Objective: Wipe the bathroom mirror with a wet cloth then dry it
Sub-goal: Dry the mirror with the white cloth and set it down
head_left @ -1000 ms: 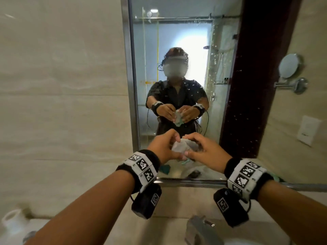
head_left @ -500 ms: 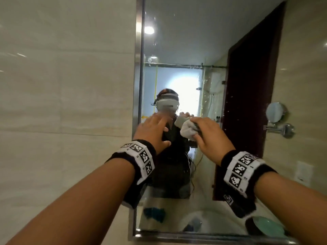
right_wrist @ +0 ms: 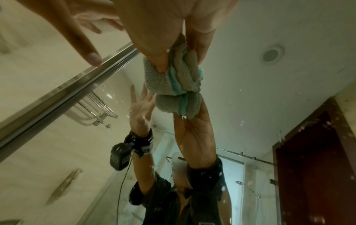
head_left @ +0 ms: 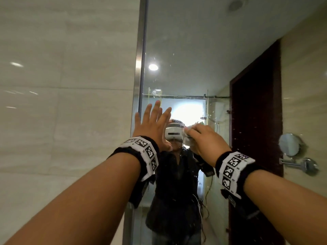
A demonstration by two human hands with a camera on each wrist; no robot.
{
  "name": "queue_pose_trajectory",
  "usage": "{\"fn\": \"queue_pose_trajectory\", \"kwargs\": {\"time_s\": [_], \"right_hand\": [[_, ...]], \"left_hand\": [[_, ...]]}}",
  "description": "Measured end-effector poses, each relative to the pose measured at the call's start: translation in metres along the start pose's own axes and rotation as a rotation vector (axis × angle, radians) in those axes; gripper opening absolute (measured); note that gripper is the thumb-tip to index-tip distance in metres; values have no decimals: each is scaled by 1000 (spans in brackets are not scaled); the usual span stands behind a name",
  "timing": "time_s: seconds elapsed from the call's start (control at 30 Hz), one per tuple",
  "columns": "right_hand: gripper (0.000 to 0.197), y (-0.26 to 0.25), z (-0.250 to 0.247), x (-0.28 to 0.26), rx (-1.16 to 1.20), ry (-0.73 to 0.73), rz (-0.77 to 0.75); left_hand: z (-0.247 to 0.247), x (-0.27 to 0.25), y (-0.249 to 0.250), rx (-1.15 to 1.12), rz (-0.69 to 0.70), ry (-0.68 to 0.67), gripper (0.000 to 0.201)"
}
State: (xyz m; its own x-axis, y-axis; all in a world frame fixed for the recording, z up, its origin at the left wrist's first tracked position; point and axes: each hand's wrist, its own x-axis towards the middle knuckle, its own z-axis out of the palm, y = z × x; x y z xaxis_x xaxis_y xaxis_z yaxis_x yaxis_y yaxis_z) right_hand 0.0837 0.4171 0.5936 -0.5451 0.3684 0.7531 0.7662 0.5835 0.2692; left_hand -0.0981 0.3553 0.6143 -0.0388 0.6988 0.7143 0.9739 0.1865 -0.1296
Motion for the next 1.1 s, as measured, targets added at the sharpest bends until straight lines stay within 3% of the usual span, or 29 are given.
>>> {"fn": "queue_pose_trajectory", "kwargs": {"time_s": [0.27, 0.43, 0.63, 0.77, 0.83, 0.97, 1.1], "right_hand": [[52, 10, 19, -6, 66, -73, -9], [47, 9, 10, 4, -97, 8, -81], [16, 23, -26, 80, 96, 315, 102], [19, 21, -55, 114, -11, 225, 182], [16, 18, -46, 108, 50, 197, 140], [16, 7, -9, 74, 70, 275, 5], [28, 3, 8, 57, -53, 184, -137]], "left_hand": [[15, 40, -3, 64, -39, -53, 144], [38, 53, 2, -44, -44, -59, 156], [38, 53, 1, -49, -40, -62, 156], [37, 52, 2, -29, -53, -63, 155], [38, 53, 2, -33, -54, -65, 155], [36, 51, 3, -24, -59, -72, 155], [36, 49, 5, -13, -63, -72, 154]]}}
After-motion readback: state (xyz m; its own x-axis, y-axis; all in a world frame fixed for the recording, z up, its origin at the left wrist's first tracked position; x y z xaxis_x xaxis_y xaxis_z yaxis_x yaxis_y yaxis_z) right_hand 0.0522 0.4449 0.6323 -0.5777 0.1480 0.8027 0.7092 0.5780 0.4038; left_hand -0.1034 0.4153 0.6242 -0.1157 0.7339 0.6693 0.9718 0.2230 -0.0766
